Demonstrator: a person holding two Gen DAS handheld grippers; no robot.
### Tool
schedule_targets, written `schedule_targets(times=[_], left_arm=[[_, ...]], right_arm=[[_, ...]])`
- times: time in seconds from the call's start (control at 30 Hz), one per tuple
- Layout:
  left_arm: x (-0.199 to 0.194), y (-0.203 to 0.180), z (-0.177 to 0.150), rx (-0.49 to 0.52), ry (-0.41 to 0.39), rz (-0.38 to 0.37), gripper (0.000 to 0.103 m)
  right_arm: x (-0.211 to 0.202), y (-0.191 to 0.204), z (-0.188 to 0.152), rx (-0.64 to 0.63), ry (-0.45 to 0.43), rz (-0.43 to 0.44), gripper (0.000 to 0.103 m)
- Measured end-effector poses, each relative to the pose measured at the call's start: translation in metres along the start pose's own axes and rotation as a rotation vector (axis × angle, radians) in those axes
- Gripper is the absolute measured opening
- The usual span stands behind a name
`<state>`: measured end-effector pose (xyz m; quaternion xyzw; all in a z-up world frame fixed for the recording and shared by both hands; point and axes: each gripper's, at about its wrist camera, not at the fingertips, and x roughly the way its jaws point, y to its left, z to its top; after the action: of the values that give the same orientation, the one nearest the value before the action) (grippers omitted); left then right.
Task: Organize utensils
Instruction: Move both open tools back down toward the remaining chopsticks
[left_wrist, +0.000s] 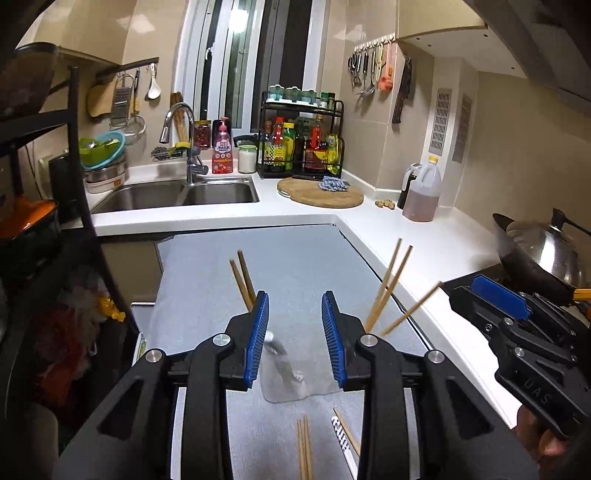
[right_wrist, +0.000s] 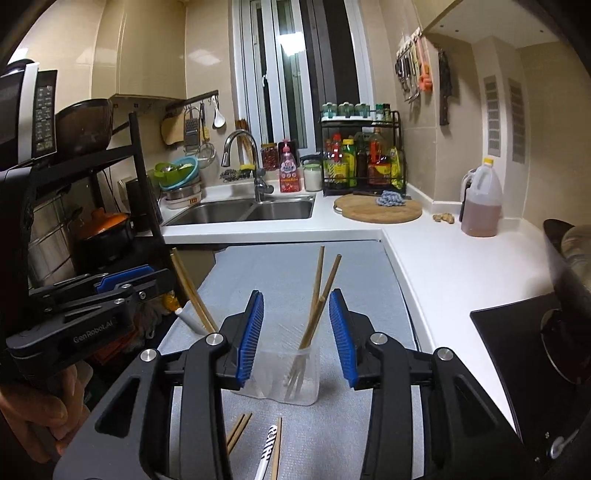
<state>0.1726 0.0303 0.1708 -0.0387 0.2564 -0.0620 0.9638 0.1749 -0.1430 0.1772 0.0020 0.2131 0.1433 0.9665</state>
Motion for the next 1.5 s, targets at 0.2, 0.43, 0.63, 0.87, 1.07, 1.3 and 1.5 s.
schedule_targets(times=[0.2,0.43,0.63,0.87,1.07,1.3,1.5], left_arm=[[-0.034,-0.005,-0.022,-0.007,-0.009,0.015,0.031],[-0.060,-0.007,-0.060,-0.026,-0.013,0.022,0.035],[-0.070,-0.007,-0.118,-0.034,-0.016,0.054,0.035],[-0.059,-0.011,-0.195,-0.032,0.018,0.032,0.035],[-0.056,-0.011,-0.219,-0.046,0.020,0.028,0.035],[-0.049,-0.004,-0.229,-0.059,0.051,0.042,0.035],[-0.038,0.004,-0.243,-0.108,0.108,0.053,0.035]], right_arm=[[-0.043,0.008,-0.025,-0.010,-0.033,0.000,0.038],[-0.072,0.007,-0.071,0.046,-0.033,0.025,0.038],[-0.081,0.010,-0.129,0.059,-0.036,0.042,0.038],[-0.070,0.015,-0.199,0.044,0.038,0.006,0.038],[-0.062,0.008,-0.222,0.065,0.067,0.008,0.038],[-0.054,0.010,-0.233,0.048,0.097,-0.010,0.038],[-0.047,0.013,-0.243,0.029,0.145,-0.009,0.038]])
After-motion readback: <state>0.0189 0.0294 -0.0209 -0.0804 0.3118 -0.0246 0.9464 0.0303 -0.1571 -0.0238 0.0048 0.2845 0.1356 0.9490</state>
